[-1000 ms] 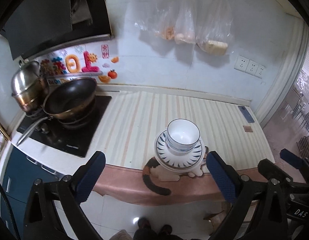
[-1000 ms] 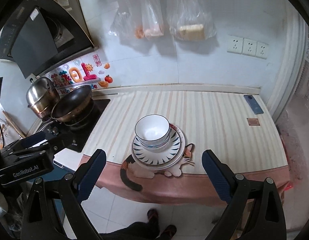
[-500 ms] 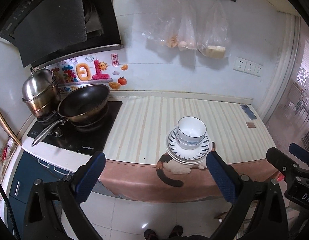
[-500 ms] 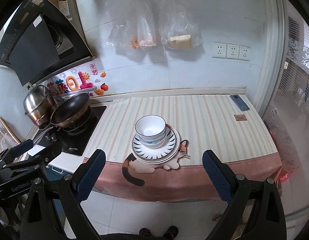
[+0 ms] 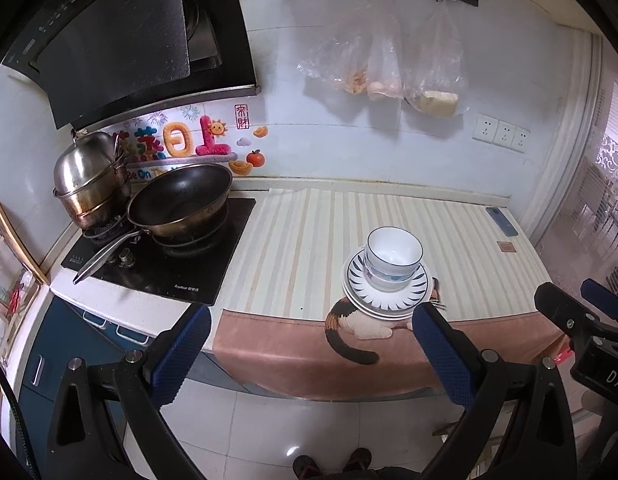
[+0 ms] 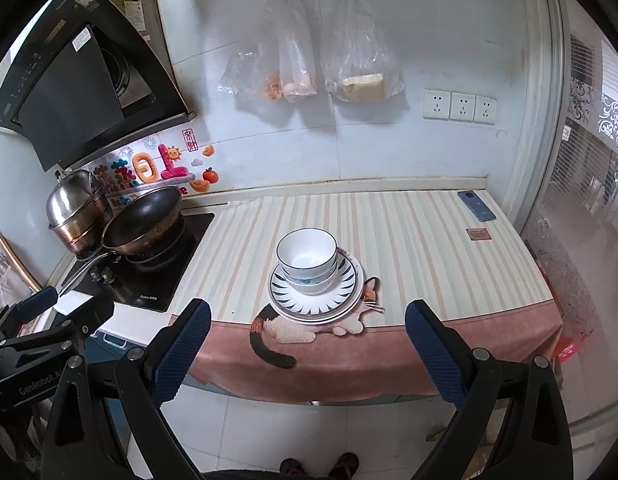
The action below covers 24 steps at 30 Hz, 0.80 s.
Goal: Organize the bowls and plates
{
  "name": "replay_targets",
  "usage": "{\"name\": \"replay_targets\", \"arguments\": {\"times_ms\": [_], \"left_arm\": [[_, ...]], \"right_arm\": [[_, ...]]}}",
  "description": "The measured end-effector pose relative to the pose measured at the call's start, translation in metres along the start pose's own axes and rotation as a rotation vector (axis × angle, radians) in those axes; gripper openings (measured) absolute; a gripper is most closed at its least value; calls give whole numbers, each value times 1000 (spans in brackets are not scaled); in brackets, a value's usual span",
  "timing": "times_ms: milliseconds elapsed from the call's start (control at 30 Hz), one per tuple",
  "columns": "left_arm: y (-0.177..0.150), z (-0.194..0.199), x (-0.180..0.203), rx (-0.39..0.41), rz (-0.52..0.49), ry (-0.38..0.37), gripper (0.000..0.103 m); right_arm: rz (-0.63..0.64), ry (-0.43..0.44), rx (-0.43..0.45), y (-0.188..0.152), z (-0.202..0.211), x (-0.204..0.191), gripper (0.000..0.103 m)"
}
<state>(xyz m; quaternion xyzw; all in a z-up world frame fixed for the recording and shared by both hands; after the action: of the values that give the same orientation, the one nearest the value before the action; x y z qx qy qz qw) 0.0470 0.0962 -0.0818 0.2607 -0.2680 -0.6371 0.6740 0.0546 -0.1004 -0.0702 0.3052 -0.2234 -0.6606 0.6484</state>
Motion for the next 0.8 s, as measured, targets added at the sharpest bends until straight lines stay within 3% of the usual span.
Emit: {"name": "replay_targets", "arguments": {"times_ms": [800], "left_arm": [[1,-1,1,-1,9,-6,103]], "right_arm": [[4,-14,-10,-3,-7,-2,100]]}}
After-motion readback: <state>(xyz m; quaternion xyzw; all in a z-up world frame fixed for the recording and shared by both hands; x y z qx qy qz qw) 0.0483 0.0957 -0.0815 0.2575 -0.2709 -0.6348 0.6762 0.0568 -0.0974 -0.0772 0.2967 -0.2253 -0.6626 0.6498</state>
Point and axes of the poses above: each gripper's, at about its wrist camera, not at the fingertips, and z roughly against the way its jaws point, x to its right, y to its top, the point moved 4 cm from there along -z, roughly the way its jaws point, and after that the axes turned 2 degrees about -x, right-handed, at the moved point
